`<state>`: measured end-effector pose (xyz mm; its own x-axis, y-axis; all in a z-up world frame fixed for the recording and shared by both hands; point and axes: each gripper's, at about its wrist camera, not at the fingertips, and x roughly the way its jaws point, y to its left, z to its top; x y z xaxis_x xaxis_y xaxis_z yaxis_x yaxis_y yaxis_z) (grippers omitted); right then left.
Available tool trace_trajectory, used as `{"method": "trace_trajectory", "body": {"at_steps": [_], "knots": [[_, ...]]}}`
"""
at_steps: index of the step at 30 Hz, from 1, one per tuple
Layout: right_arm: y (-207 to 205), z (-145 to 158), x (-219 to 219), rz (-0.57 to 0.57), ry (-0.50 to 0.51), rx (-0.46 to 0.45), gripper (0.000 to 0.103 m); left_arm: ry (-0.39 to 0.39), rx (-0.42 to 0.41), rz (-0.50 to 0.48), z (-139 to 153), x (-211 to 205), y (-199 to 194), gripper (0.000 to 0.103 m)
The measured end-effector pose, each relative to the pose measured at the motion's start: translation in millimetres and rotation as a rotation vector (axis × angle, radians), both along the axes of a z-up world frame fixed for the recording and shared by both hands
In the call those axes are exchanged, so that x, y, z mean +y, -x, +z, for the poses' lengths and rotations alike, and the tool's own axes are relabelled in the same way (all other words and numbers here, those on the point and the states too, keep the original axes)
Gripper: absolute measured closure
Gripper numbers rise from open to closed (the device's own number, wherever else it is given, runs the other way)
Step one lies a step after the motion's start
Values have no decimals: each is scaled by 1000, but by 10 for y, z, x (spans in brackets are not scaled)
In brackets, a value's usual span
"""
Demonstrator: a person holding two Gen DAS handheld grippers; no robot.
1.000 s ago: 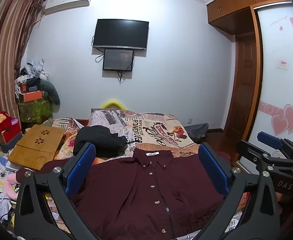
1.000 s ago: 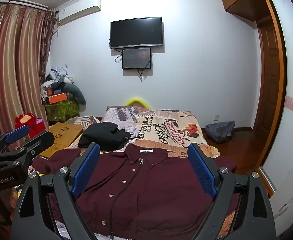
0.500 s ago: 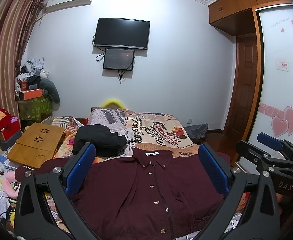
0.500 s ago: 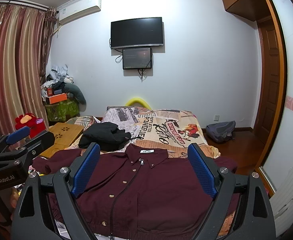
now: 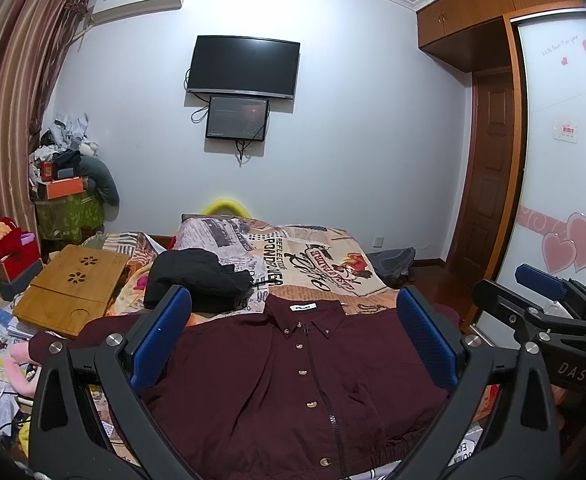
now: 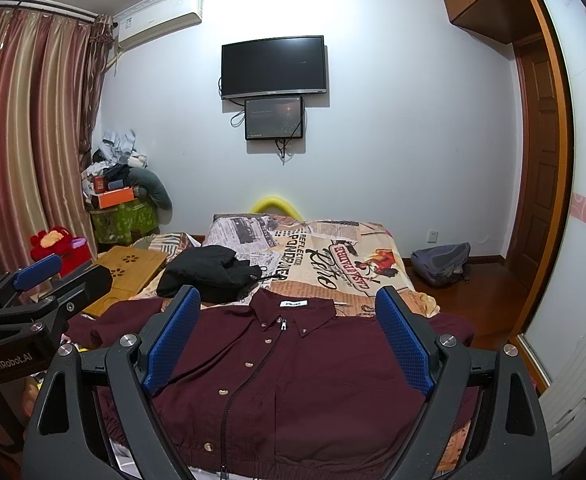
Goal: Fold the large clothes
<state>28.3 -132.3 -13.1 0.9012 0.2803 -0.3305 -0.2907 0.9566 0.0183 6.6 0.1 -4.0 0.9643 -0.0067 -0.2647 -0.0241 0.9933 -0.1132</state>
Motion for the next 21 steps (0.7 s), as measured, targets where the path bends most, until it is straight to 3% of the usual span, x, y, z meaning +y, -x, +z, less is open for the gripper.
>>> {"method": "trace_trajectory", "body": {"at_steps": [21], "knots": [[17, 10, 35, 0, 6, 7, 16, 9, 6, 4, -7, -7, -27, 0]]}}
